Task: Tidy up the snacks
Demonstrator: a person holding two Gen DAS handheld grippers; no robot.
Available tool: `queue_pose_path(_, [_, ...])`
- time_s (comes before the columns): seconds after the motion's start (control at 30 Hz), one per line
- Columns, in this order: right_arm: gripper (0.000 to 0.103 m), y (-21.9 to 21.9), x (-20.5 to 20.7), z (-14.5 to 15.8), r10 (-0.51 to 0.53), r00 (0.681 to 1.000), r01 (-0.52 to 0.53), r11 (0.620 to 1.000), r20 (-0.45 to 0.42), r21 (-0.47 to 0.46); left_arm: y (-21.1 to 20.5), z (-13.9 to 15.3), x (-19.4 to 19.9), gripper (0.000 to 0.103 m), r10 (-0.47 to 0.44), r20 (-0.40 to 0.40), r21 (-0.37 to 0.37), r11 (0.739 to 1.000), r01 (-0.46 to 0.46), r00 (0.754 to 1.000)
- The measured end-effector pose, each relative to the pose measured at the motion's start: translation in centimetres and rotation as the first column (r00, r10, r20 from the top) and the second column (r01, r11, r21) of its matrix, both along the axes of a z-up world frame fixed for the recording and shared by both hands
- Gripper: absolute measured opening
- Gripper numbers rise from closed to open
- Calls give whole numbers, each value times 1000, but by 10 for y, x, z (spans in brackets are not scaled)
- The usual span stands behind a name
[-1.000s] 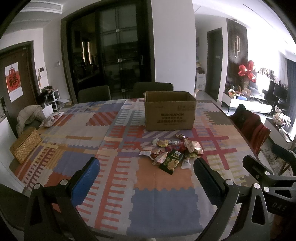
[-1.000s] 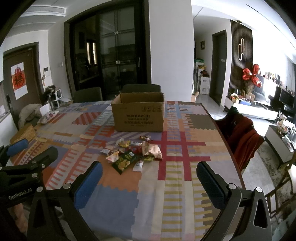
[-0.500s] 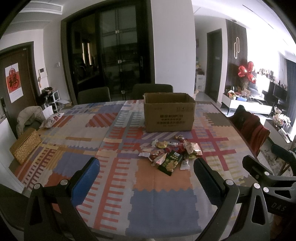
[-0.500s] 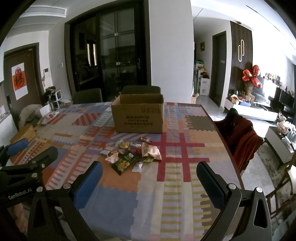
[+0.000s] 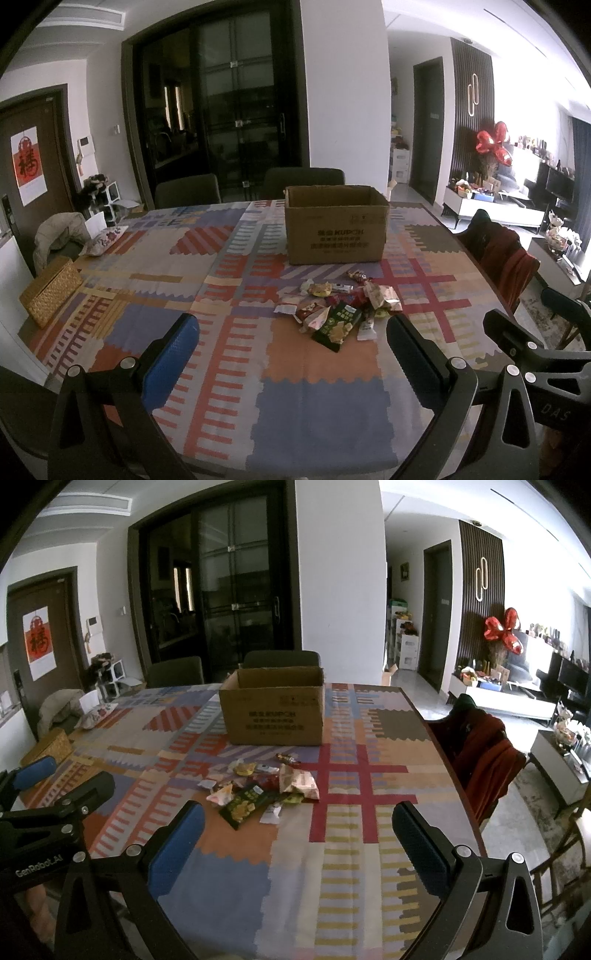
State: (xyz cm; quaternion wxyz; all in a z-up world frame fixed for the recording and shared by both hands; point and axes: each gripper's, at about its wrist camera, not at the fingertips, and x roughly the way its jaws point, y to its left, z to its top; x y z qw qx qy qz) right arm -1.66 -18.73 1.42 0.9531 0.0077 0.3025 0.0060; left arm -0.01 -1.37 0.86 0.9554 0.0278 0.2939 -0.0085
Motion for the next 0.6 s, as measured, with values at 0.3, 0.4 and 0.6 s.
queue_pose_path(0.3, [102,-1,1,-1,1,1000,-1,1000,-7,3,1,1,1,103,2,0,2,1000,-2,1000])
queue_pose_path(0.4, [102,0,4,-3,13,999,-12,1000,-36,13,-2,-3,11,103,9,-27,-1,1000,-9,1000])
queue_pose_path(0.6, [102,-5,22,-11,26,997,-24,999,-69,33,3,-17,26,101,10,-51,5,1000,-9,999])
